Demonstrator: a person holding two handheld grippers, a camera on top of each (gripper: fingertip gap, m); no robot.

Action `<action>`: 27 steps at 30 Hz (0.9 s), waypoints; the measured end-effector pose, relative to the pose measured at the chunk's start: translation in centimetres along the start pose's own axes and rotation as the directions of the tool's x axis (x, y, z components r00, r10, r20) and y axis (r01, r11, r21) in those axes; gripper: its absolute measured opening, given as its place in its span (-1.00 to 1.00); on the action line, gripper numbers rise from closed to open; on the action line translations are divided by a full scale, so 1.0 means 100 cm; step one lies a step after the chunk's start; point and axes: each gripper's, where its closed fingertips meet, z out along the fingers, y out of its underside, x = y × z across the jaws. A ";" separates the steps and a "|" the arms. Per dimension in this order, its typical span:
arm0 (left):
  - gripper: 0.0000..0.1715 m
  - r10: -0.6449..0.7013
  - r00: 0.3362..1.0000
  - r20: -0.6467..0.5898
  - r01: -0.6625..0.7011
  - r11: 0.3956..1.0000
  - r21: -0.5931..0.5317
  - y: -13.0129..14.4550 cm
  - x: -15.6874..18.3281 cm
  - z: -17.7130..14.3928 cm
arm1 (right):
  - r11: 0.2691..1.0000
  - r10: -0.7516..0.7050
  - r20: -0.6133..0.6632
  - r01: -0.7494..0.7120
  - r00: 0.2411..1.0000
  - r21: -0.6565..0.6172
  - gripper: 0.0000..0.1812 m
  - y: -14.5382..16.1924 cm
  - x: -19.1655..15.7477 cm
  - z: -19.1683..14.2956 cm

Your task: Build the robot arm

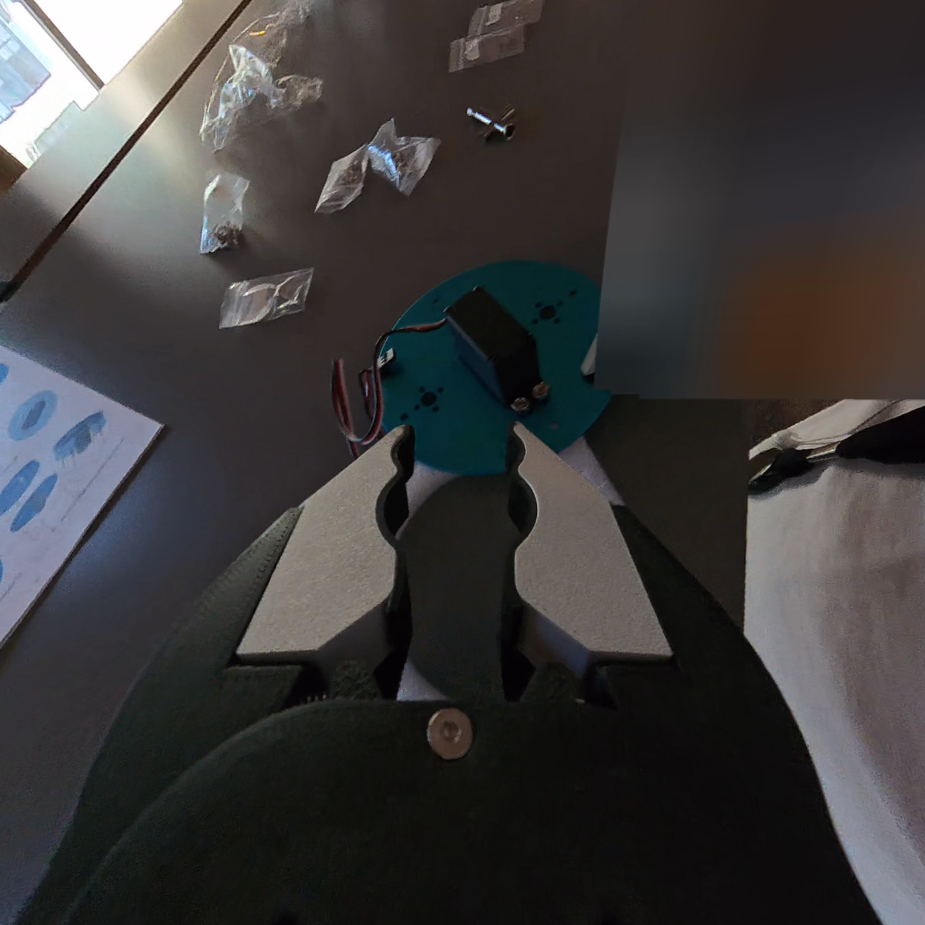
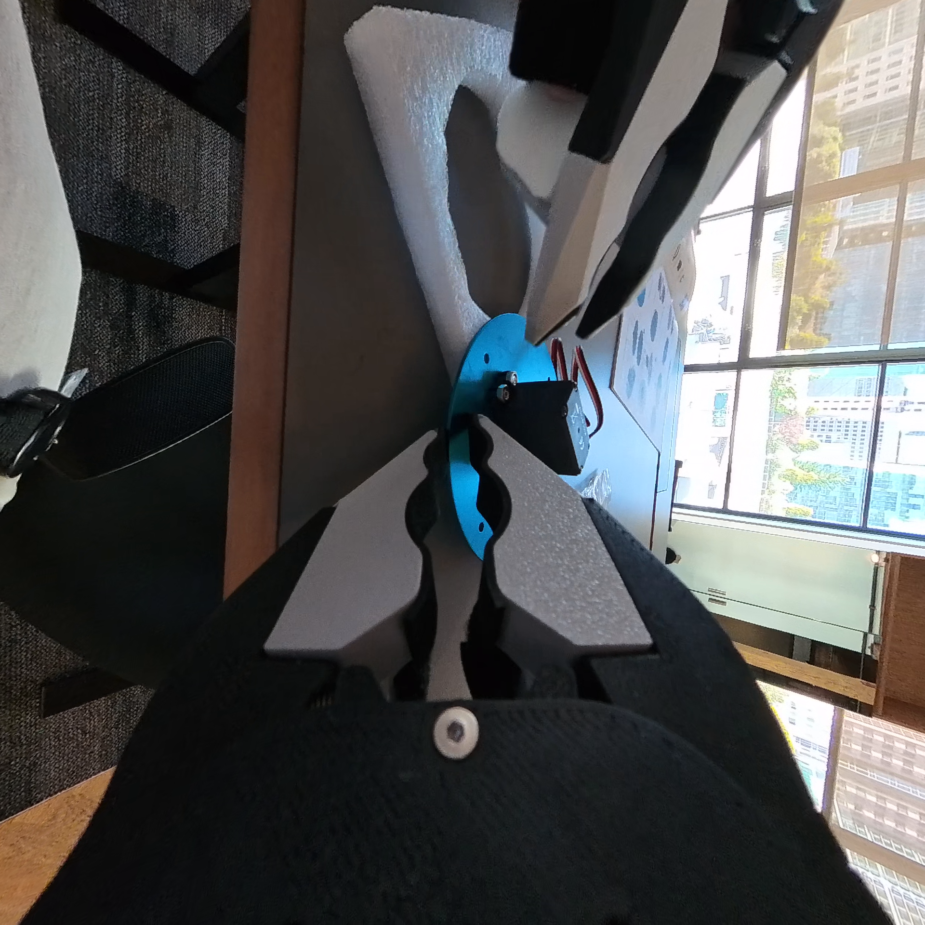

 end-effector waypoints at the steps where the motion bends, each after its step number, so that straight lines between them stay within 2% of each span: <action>1: -0.57 0.016 1.000 -0.004 -0.016 1.000 0.001 -0.003 0.004 0.003 | 1.000 -0.001 0.000 0.001 1.000 0.000 -0.92 0.000 0.000 0.000; 4: -0.57 0.040 0.999 -0.019 -0.040 0.999 -0.012 -0.004 0.010 0.013 | 1.000 -0.002 0.001 0.002 1.000 -0.001 -0.92 0.000 0.000 0.000; 8: -0.51 0.033 0.999 0.008 -0.033 0.999 -0.039 0.002 0.000 0.012 | 1.000 0.003 -0.002 -0.003 1.000 -0.002 -0.92 0.001 -0.001 0.001; 9: -0.63 0.035 0.997 0.062 -0.032 0.998 -0.054 0.007 -0.012 0.007 | 1.000 0.002 -0.002 -0.002 1.000 -0.003 -0.92 0.001 -0.001 0.001; 11: -0.65 0.031 0.989 0.145 -0.020 0.997 -0.077 0.017 -0.032 -0.002 | 1.000 0.003 -0.003 -0.003 1.000 -0.003 -0.92 0.001 -0.001 0.001; 12: -0.63 0.000 0.991 0.137 0.010 0.997 -0.070 0.018 -0.034 -0.004 | 1.000 0.004 -0.002 -0.004 1.000 -0.003 -0.92 0.001 -0.001 0.001; 16: -0.61 -0.105 0.994 -0.042 0.106 0.994 0.016 -0.002 -0.002 0.001 | 1.000 0.000 0.003 0.000 1.000 -0.003 -0.92 0.001 -0.001 0.001; 21: -0.83 -0.165 0.980 -0.116 0.166 0.986 -0.002 -0.008 0.020 0.008 | 1.000 -0.002 0.005 0.002 1.000 -0.002 -0.92 0.000 -0.002 0.001; 24: -0.81 -0.234 0.960 -0.156 0.234 0.972 -0.019 -0.007 0.026 0.010 | 1.000 0.000 0.003 0.000 1.000 -0.003 -0.92 0.000 -0.002 0.001; 27: -0.79 -0.256 0.956 -0.144 0.254 0.967 -0.031 -0.003 0.023 0.013 | 1.000 -0.003 0.003 0.003 1.000 -0.003 -0.92 -0.001 -0.002 0.001</action>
